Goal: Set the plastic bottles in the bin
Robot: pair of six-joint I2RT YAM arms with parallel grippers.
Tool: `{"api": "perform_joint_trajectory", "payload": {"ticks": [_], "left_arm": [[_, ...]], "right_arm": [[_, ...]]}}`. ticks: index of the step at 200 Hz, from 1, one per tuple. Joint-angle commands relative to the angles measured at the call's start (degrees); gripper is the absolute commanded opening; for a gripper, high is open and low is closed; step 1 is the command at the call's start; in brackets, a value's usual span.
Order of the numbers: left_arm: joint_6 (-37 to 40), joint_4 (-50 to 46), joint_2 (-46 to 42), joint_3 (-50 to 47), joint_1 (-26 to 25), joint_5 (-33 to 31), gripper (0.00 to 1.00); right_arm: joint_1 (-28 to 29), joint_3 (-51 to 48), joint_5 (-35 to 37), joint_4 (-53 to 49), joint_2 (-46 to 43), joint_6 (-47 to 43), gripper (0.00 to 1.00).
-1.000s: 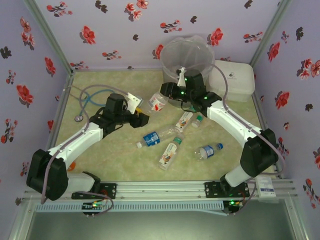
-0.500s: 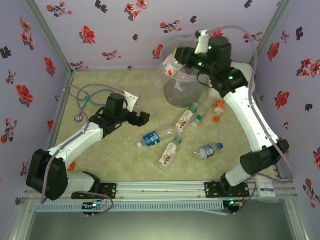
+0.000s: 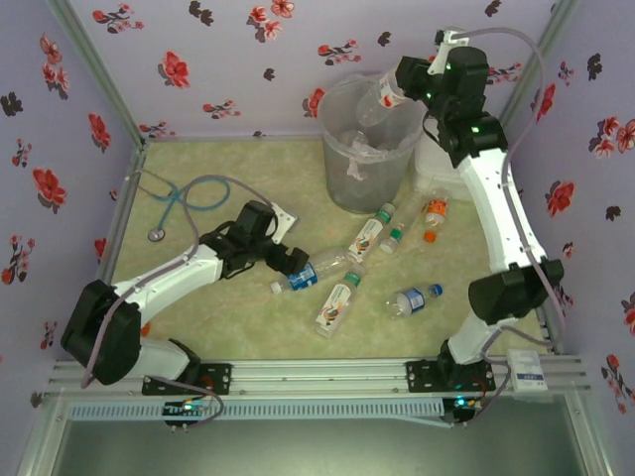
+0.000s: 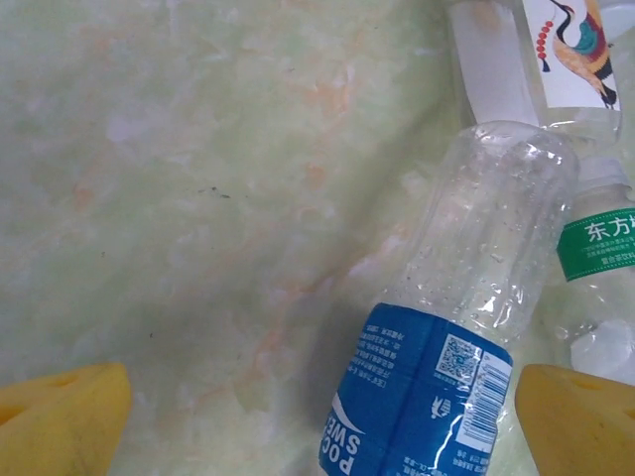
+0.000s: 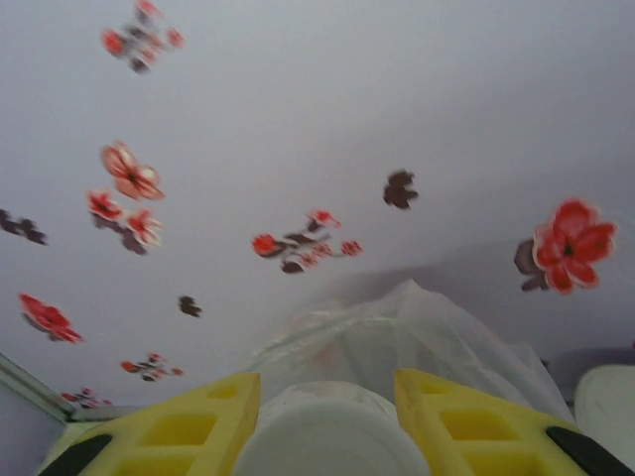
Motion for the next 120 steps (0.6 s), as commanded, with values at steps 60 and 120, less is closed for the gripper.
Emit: {"api": "perform_joint_trajectory", "payload": {"ticks": [60, 120], "left_arm": [[1.94, -1.74, 2.87, 0.36, -2.28, 7.44, 1.00], [5.37, -4.52, 3.10, 1.49, -2.37, 6.43, 1.00]], "right_arm": [[1.10, 5.92, -3.50, -9.51, 14.22, -0.58, 0.00], [2.60, 5.47, -4.95, -10.77, 22.56, 0.28, 0.00]]}}
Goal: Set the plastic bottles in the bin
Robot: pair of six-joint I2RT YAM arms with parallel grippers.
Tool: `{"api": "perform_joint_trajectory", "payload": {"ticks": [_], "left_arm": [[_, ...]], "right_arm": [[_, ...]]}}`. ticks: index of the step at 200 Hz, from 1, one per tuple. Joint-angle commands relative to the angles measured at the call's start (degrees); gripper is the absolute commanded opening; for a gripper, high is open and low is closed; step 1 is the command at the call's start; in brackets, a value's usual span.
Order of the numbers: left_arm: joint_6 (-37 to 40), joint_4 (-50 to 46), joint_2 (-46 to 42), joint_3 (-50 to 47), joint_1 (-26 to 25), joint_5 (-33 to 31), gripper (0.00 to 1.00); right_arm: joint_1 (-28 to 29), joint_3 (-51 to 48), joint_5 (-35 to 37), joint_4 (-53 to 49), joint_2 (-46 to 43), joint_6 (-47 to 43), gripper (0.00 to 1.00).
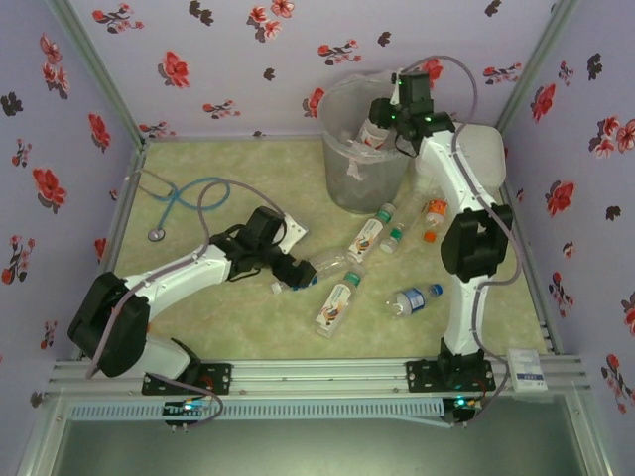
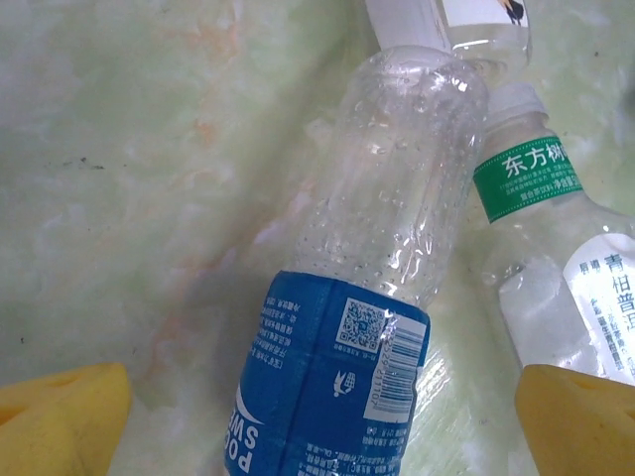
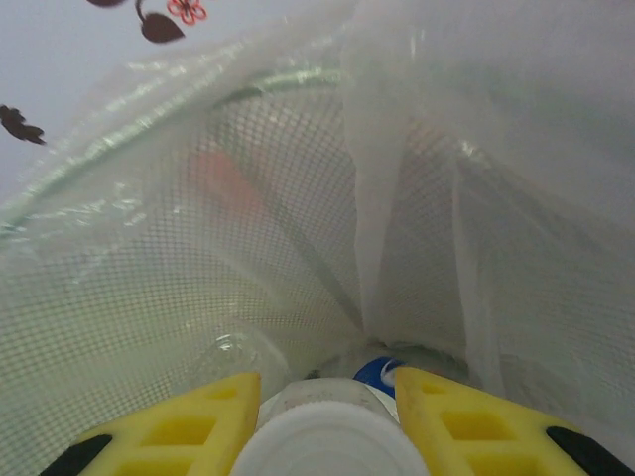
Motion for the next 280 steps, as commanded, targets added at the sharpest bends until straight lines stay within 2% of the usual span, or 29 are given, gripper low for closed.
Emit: {"api": "perform_joint_trajectory", "payload": {"ticks": [1, 20, 46, 70, 94, 123, 167, 194, 210, 266, 280], "left_arm": [[2.55, -2.46, 0.34, 1.45, -0.34, 0.07, 1.00], [2.84, -1.89, 0.39, 1.49, -0.34, -0.45, 1.00], [3.71, -2.21, 2.05, 2.59, -0.33, -0.43, 1.00], [4.66, -2.72, 3.14, 3.87, -0.27, -0.19, 1.00], [5.48, -3.02, 2.65, 4.62, -0.28, -0.29, 1.00], [6.61, -4.85, 1.88, 5.85, -0.25, -0.17, 1.00], [8.43, -8.24, 1.17, 7.78, -0.34, 1.04, 1.00], [9.23, -11.45, 1.63, 8.69, -0.55, 0.85, 1.00], [9.45, -13.43, 1.99, 8.98, -1.41, -0.34, 1.00], [9.63, -18.58, 5.63, 9.62, -6.09, -4.49, 0.99], [9.35, -17.60, 7.29, 9.33, -6.40, -5.82, 0.90]], "right_arm": [[1.36, 0.63, -2.91, -3.69, 3.65, 0.67, 0.00], [1.54, 1.05, -3.11, -4.12, 5.69, 0.82, 0.00], [1.89, 1.07, -2.76, -4.91, 7.15, 0.84, 0.06], [1.94, 2.34, -2.57, -6.24, 7.47, 0.11, 0.18], [1.72, 7.61, -2.32, -9.92, 7.35, -1.23, 0.40], [1.65, 15.30, -1.98, -15.89, 6.27, -2.04, 0.73], [0.67, 19.34, -1.59, -19.15, 0.63, -2.40, 0.99], [0.24, 18.19, -1.40, -21.24, -5.24, -3.50, 0.99], [0.06, 14.15, -1.10, -21.79, -10.35, -4.42, 0.99], [-3.29, -17.92, -0.56, -14.92, -34.00, 0.49, 1.00], [-4.40, -25.08, -1.61, -13.08, -38.39, 2.83, 1.00]]}}
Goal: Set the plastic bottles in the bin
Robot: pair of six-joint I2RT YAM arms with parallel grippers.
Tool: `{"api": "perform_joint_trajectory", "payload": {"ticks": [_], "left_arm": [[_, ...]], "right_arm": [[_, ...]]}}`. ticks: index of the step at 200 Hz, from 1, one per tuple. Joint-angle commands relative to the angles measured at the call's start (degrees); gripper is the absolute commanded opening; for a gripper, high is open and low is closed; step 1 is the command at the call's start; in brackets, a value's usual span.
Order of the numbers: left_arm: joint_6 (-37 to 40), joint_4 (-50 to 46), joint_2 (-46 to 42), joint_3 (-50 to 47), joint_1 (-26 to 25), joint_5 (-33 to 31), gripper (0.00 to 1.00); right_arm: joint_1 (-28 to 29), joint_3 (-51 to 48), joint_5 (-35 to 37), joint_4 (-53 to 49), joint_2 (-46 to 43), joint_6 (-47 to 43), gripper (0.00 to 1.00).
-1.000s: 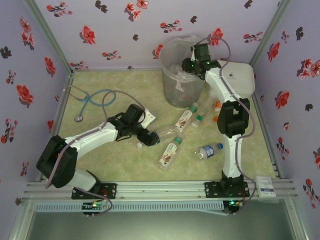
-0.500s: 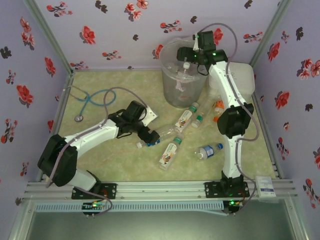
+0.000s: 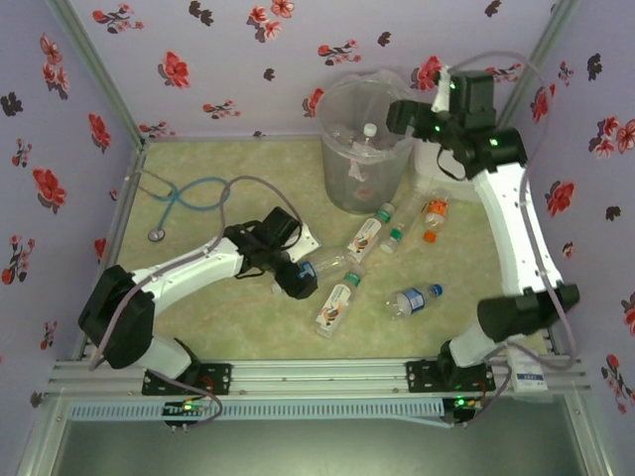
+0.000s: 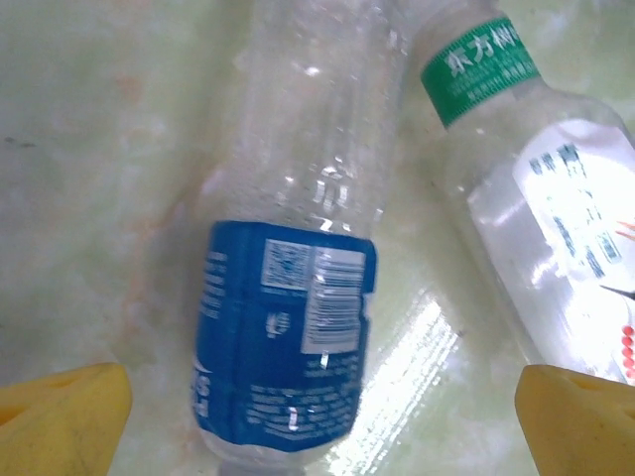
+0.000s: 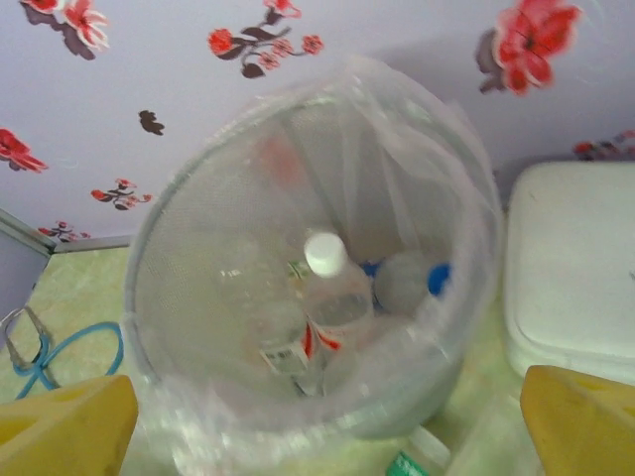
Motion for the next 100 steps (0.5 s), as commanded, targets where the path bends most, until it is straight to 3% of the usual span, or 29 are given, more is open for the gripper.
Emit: {"api": "perform_joint_trajectory", "payload": {"ticks": [1, 13, 42, 79, 100], "left_arm": [[1.18, -2.26, 2.94, 0.83, -0.87, -3.25, 0.89], [0.29, -0.19, 4.30, 0.46, -0.87, -4.54, 0.82], [0.39, 1.93, 8.27, 0.81, -0.87, -5.98, 0.78], [2.71, -0.34, 11.53, 1.81, -0.90, -7.98, 0.56], [3.25, -2.73, 11.13, 2.84, -0.63, -9.68, 0.53]], "right_arm": [[-1.93, -10.42, -0.37, 3.21, -4.83, 4.34, 0.99], [-2.64, -15.61, -1.31, 4.62, -8.25, 6.38, 1.00], [-3.60, -25.47, -2.59, 10.59, -14.95, 10.37, 1.00], [-3.93, -27.44, -5.05, 13.10, -16.13, 11.38, 0.99], [-3.93, -27.84, -7.64, 14.71, -15.72, 12.41, 0.99]]}}
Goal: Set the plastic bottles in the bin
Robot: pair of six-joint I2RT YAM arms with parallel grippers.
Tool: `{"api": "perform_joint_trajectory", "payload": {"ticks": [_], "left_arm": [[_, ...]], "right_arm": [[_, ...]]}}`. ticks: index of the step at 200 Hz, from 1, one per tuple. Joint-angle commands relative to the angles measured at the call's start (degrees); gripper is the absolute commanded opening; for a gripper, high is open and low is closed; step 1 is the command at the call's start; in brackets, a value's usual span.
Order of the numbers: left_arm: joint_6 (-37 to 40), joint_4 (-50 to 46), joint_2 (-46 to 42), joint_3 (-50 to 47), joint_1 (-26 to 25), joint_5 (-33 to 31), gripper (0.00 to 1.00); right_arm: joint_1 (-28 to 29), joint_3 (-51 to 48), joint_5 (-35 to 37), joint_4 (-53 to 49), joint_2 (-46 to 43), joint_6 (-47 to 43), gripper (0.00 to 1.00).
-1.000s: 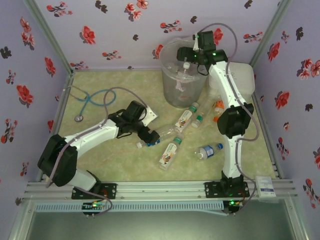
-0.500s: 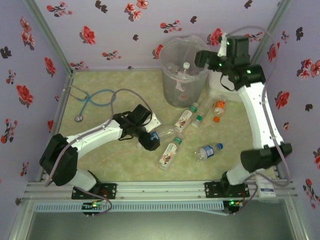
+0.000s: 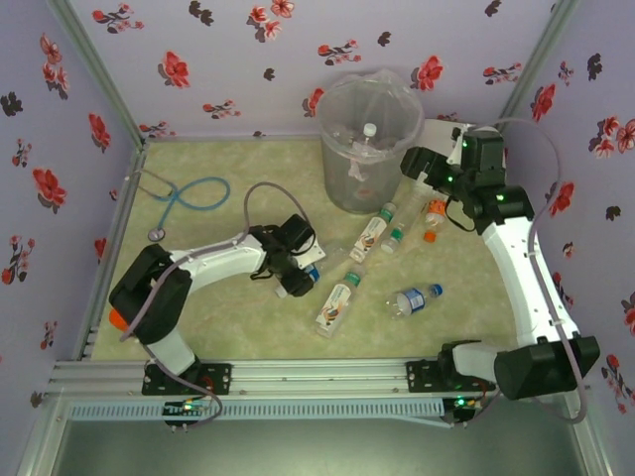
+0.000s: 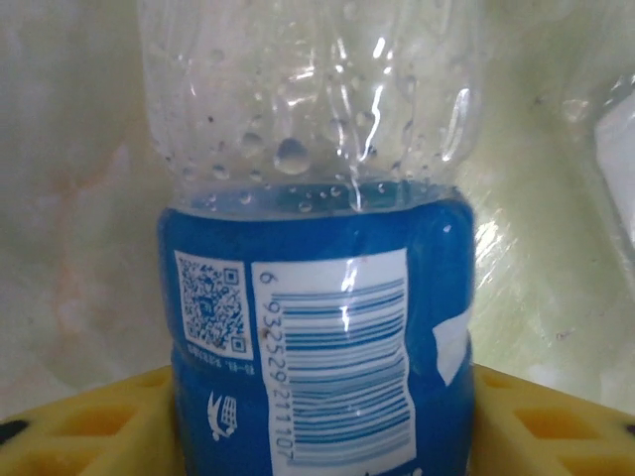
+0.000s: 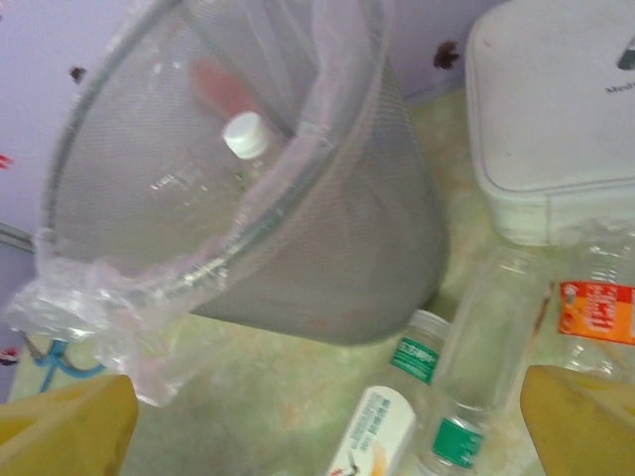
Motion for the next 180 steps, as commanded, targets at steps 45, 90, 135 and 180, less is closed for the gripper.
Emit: {"api": "perform_joint_trajectory", "payload": {"ticks": [45, 90, 135, 180], "left_arm": [[-1.31, -5.12, -9.54, 1.64, 4.55, -6.91, 0.48], [-3.81, 8.63, -20.85, 0.70, 8.77, 2.84, 0.37], [-3.64, 13.39, -22.24, 3.47, 10.02, 6.42, 0.37], [-3.44, 12.61, -22.69, 4.57, 10.11, 7.32, 0.38]], "right_arm": [[0.75, -4.45, -15.46, 15.43, -1.15, 8.27, 0.99], [13.27, 3.75, -17.29, 8.58, 3.62, 0.06, 0.87], [20.84, 4.26, -18.53, 16.13, 9.05, 2.51, 0.89], [24.55, 7.85, -12.62, 13.90, 14.90, 5.14, 0.99]]}}
